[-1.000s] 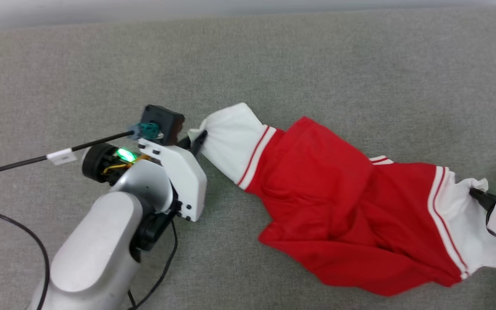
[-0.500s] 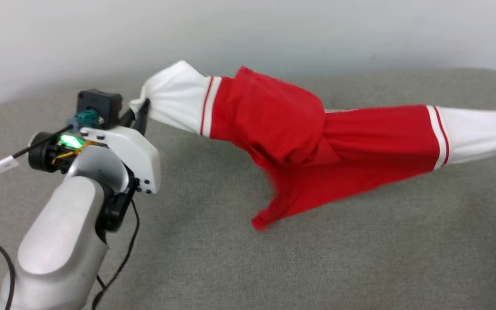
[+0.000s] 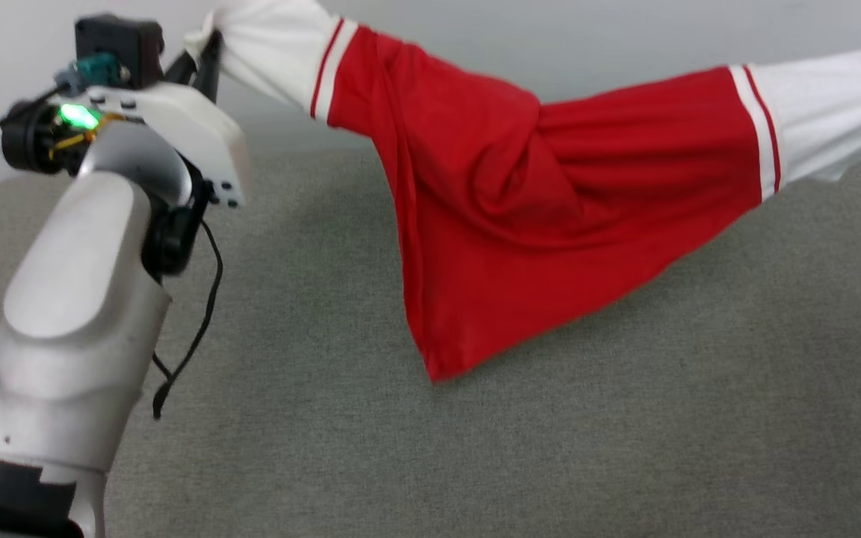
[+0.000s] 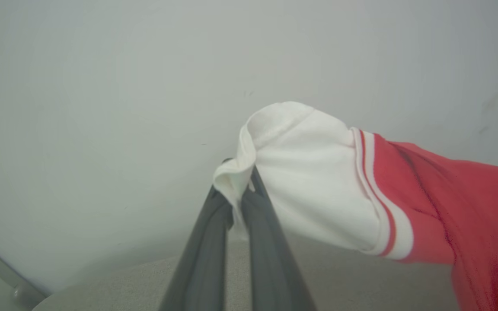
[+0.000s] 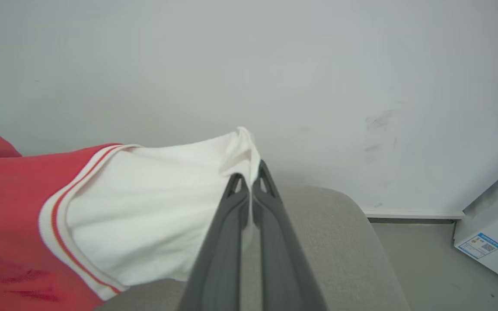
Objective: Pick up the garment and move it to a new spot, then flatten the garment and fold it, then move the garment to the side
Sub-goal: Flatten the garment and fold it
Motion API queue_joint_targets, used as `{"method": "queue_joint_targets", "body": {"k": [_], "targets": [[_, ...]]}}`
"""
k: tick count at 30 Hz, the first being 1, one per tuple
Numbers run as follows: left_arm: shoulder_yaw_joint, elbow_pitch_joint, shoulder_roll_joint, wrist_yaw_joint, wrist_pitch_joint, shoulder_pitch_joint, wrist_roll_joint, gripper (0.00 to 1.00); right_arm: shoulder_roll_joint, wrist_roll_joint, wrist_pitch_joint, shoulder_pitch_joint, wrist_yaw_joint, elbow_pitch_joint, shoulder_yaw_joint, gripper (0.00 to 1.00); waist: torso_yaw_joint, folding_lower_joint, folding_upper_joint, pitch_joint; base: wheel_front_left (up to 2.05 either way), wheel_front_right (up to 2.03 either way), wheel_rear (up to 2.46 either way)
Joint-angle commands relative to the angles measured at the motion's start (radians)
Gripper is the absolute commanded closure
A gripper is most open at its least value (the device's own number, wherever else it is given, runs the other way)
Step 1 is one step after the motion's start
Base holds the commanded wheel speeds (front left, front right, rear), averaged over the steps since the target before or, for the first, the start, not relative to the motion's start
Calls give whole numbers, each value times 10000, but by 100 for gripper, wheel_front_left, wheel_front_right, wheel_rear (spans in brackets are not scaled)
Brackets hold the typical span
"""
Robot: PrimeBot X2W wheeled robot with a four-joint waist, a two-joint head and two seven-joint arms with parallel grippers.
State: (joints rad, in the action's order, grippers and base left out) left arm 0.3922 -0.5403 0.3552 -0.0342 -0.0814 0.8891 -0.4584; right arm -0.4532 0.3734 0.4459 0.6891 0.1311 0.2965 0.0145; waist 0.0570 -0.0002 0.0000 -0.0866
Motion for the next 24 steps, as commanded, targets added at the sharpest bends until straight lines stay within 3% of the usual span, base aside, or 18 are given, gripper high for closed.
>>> {"method": "queue_joint_targets", "body": {"k": [1, 8, 16, 24], "targets": [[-85, -225, -3, 41, 142, 425, 45, 100, -86, 27, -136, 439, -7, 108, -81, 100, 14, 2, 0, -528, 0, 0, 0], [-579, -1542, -28, -48, 1160, 3392, 162, 100, -168, -167, -1473, 3304, -7, 711, -671, 100, 187, 2, 0, -2518, 0, 0, 0], [-896, -1862, 128, -73, 2111, 6571, 408, 100, -204, -184, -2829, 6410, -7, 988, -1132, 100, 417, 2, 0, -5058, 0, 0, 0], [-895, -2382, 156, 2, 2708, 8056, 535, 100, 3, 68, -3568, 8237, -7, 1659, -1974, 100, 550, 2, 0, -6899, 0, 0, 0]]}}
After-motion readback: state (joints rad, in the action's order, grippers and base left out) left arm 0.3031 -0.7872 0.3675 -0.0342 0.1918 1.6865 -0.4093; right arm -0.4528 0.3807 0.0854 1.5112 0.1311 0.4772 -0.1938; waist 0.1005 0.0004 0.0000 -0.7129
